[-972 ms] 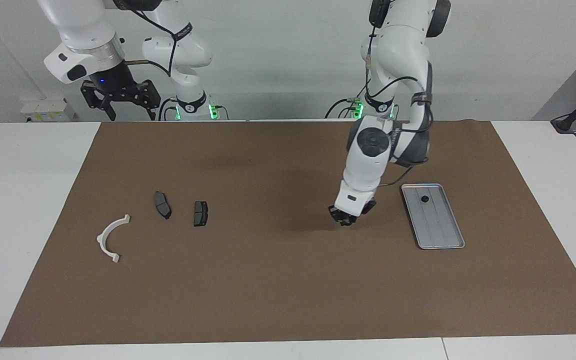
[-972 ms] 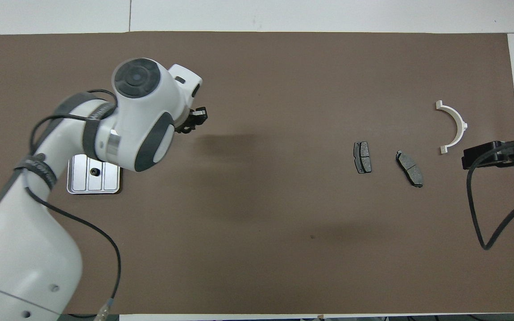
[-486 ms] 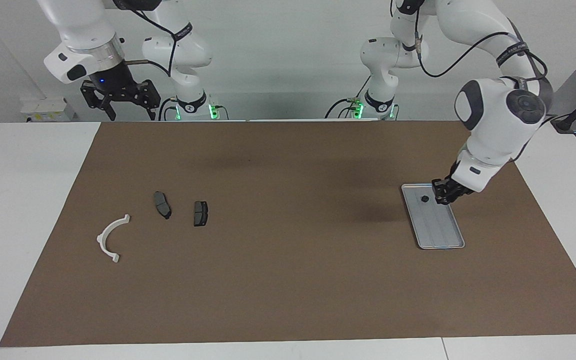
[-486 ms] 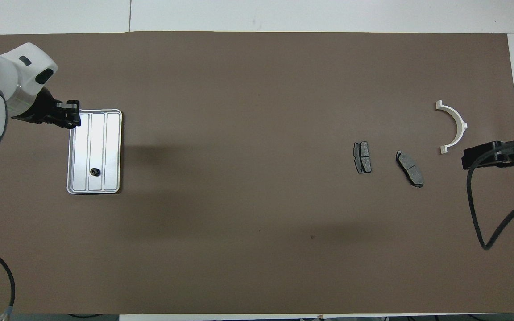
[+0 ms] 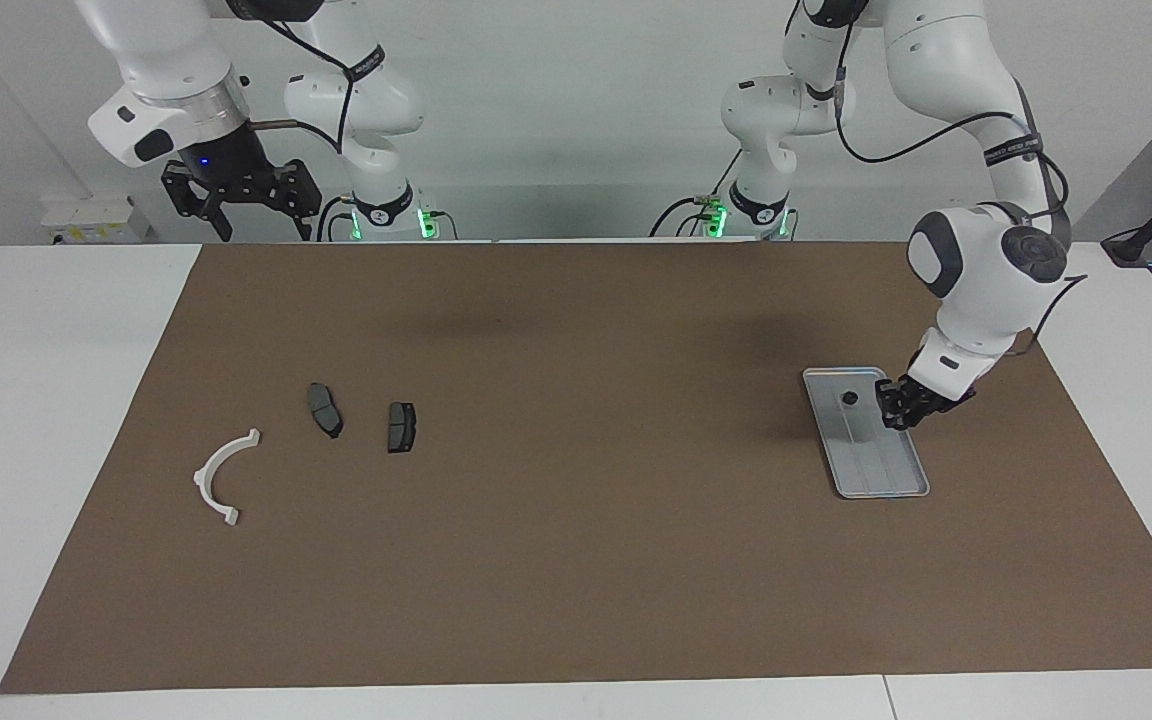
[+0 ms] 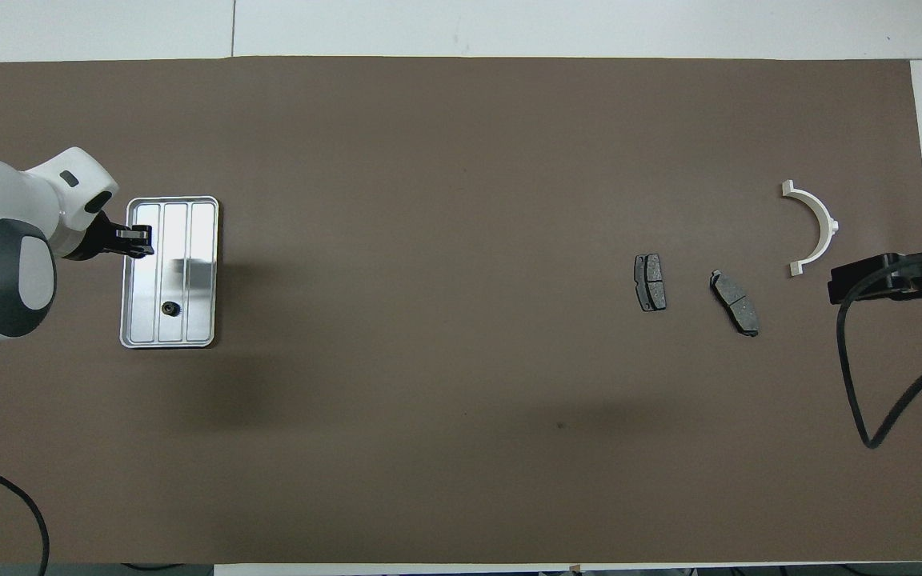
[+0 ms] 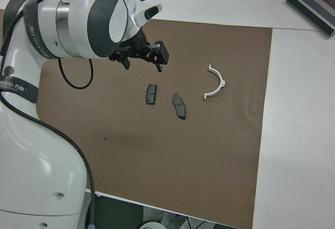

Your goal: Pick bearing gear from pile to tray

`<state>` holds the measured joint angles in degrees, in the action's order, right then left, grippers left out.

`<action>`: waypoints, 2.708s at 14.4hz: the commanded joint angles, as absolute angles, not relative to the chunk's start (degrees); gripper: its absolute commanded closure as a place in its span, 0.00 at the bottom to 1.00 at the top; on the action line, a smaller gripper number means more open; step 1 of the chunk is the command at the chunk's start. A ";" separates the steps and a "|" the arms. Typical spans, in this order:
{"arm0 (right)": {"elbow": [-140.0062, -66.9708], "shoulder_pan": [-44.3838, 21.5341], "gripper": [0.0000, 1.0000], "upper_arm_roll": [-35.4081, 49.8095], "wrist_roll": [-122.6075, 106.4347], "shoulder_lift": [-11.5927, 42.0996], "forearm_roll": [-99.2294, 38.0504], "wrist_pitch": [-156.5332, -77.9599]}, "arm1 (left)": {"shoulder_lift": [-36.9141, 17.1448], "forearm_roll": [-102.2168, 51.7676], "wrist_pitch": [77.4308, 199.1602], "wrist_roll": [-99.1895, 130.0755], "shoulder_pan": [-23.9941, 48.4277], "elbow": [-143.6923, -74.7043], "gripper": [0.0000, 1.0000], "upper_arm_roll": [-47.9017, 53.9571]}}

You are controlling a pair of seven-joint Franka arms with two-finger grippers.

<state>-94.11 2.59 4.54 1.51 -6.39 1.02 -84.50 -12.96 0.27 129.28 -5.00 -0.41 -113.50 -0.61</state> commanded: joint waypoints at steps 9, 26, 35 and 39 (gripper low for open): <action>-94.31 3.07 0.00 4.66 2.20 -6.86 -0.09 -84.73 | -14.50 -0.18 138.34 -3.43 0.44 -118.47 1.00 -0.79; -94.22 3.25 0.00 4.57 2.20 -6.94 -0.09 -84.73 | -15.38 -0.18 144.05 -1.93 1.76 -121.73 0.94 -0.79; -94.13 3.25 0.00 4.39 2.11 -7.03 -0.09 -84.73 | -10.91 -2.71 114.31 -3.34 -0.08 -102.52 0.00 -0.79; -94.13 2.99 0.00 4.39 2.29 -7.03 -0.09 -84.73 | -6.17 -3.08 99.43 -3.08 -0.26 -90.72 0.00 -1.14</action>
<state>-94.01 2.64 4.27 1.52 -6.40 1.02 -84.50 -8.23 -2.18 105.47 -2.72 0.18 -95.16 -1.15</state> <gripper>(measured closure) 0.000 0.000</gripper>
